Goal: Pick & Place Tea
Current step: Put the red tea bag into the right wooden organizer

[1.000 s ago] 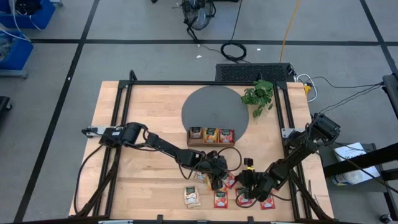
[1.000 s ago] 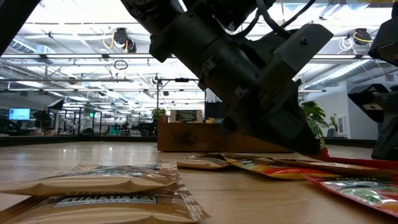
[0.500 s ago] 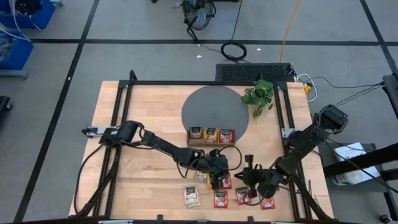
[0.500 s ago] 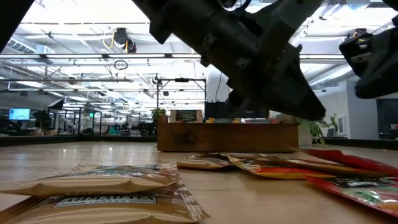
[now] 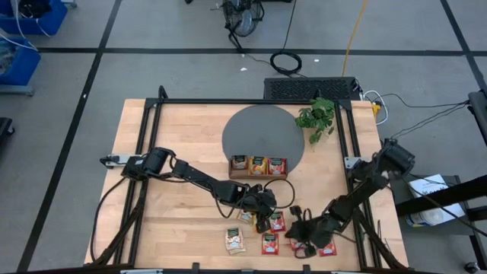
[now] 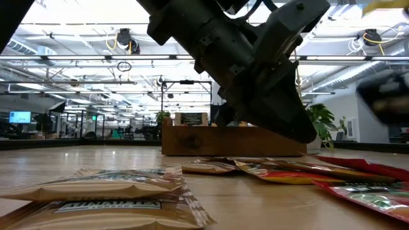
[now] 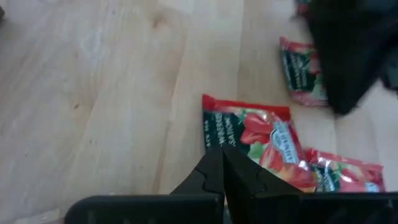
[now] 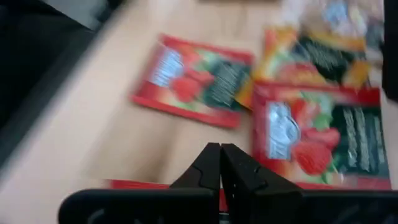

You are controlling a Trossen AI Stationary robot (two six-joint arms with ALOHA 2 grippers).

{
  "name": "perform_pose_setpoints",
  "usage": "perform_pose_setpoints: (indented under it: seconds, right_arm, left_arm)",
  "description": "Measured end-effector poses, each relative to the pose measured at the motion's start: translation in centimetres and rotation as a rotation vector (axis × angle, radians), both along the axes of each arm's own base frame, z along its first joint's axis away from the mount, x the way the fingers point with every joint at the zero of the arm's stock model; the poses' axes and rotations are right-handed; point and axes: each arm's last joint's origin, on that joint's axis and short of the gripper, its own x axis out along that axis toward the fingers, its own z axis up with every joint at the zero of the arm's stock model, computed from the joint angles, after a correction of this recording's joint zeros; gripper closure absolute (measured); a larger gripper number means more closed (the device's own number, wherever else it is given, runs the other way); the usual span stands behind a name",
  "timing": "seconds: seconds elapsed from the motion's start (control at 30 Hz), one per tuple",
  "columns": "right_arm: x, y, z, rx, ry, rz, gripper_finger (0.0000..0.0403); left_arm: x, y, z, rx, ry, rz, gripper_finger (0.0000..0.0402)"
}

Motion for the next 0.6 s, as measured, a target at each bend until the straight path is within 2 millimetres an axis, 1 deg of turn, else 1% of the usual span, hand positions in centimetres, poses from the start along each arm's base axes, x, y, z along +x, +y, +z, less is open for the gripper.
perform_pose_setpoints:
  seconds: [0.07, 0.2, 0.43, 0.6]
  right_arm:
    - [0.3, -0.4, -1.1, -0.025, 0.024, -0.039, 0.0401]
    - [1.1, -0.9, -1.9, -0.030, 0.036, -0.075, 0.0402]
    - [1.3, -1.2, -2.2, -0.032, 0.047, -0.087, 0.0402]
    - [1.4, -1.5, -2.2, -0.036, 0.055, -0.096, 0.0403]
  left_arm:
    - [0.0, 0.0, 0.0, -0.007, 0.007, 0.009, 0.0383]
    - [0.0, 0.6, -0.2, -0.017, 0.032, 0.024, 0.0345]
    - [-0.2, 2.0, -0.7, -0.029, 0.109, 0.046, 0.0261]
    - [-0.3, 1.7, -0.7, -0.078, 0.128, 0.003, 0.0218]
